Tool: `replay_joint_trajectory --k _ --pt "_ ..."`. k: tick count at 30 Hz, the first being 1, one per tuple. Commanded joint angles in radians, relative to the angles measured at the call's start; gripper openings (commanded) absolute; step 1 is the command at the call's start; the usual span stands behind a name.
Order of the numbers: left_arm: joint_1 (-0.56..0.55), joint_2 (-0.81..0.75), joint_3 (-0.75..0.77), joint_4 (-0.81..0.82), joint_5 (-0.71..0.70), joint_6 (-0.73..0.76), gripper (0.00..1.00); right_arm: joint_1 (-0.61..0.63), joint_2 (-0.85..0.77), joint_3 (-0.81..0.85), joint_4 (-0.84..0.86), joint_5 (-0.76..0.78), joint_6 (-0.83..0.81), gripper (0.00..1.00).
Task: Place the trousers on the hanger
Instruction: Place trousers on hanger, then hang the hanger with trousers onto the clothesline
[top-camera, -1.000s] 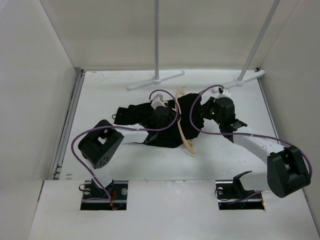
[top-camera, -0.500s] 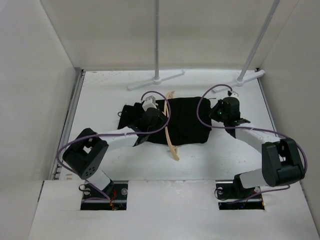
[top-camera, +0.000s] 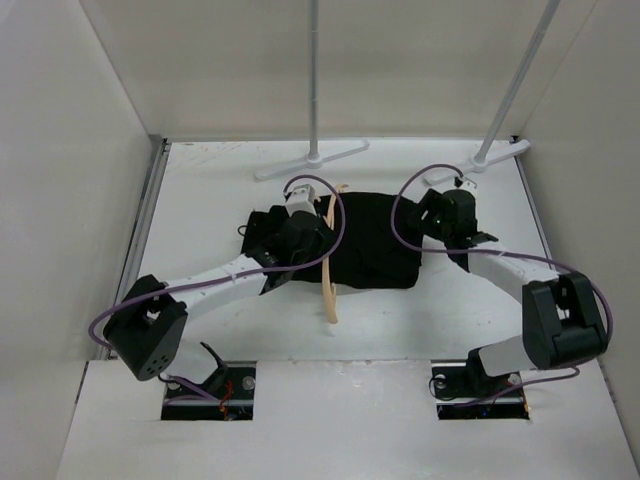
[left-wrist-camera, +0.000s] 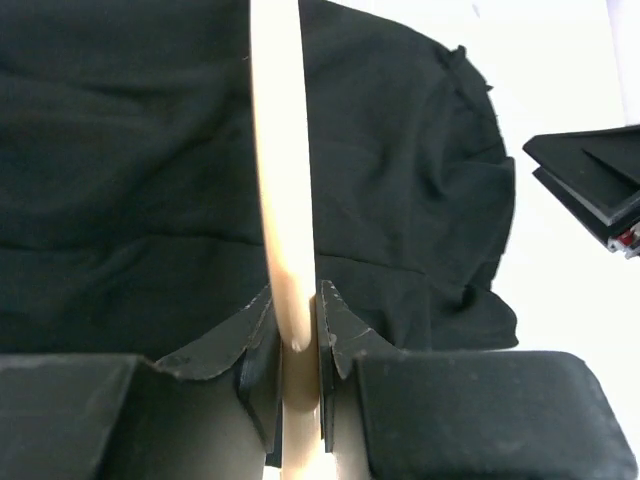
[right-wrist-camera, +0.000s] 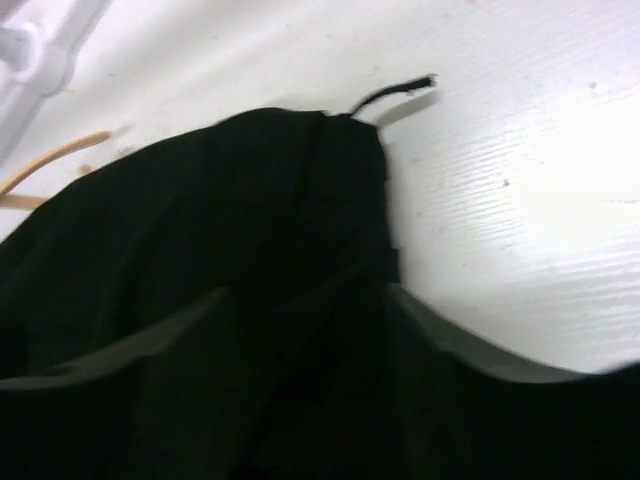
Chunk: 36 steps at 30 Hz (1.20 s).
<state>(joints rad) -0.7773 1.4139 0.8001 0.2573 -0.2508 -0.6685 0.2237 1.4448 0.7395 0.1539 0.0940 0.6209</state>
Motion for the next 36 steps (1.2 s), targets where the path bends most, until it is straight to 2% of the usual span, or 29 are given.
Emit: replay_joint_trajectory --k 1,3,6,7,9,11,12,14,17,18,27,30,36 --pt "-0.038 -0.049 0.088 0.020 -0.051 0.050 0.08 0.041 -0.148 0.015 0.001 0.055 -0.026 0.73" --pt "-0.050 -0.055 0.112 0.013 -0.067 0.066 0.08 0.073 -0.240 0.003 -0.036 0.062 -0.039 0.76" --pt "-0.061 -0.064 0.143 0.011 -0.076 0.075 0.08 0.172 -0.354 -0.029 -0.054 0.056 -0.052 0.64" --pt "-0.063 -0.066 0.152 0.011 -0.074 0.075 0.08 0.220 -0.383 -0.038 -0.053 0.043 -0.058 0.56" --pt "-0.064 -0.066 0.175 0.010 -0.071 0.078 0.08 0.326 -0.428 -0.060 -0.042 0.012 -0.062 0.35" --pt "-0.066 -0.069 0.204 -0.007 -0.067 0.084 0.08 0.422 -0.474 -0.081 -0.022 0.000 -0.049 0.24" --pt "-0.066 -0.070 0.221 -0.021 -0.067 0.086 0.08 0.470 -0.500 -0.098 -0.004 -0.003 -0.038 0.24" --pt "-0.070 -0.078 0.252 -0.042 -0.062 0.090 0.08 0.560 -0.544 -0.135 0.045 -0.017 -0.010 0.33" --pt "-0.084 -0.085 0.289 -0.069 -0.058 0.090 0.08 0.647 -0.575 -0.167 0.114 -0.027 0.031 0.63" --pt "-0.090 -0.087 0.300 -0.076 -0.058 0.090 0.08 0.663 -0.572 -0.172 0.145 -0.027 0.040 0.68" --pt "-0.153 -0.113 0.323 -0.085 -0.087 0.090 0.07 0.676 -0.475 -0.123 0.298 -0.068 0.048 0.69" --pt "-0.178 -0.119 0.324 -0.081 -0.097 0.090 0.07 0.676 -0.433 -0.109 0.325 -0.068 0.059 0.66" --pt "-0.211 -0.128 0.349 -0.082 -0.119 0.093 0.07 0.691 -0.380 -0.101 0.410 -0.068 0.080 0.54"
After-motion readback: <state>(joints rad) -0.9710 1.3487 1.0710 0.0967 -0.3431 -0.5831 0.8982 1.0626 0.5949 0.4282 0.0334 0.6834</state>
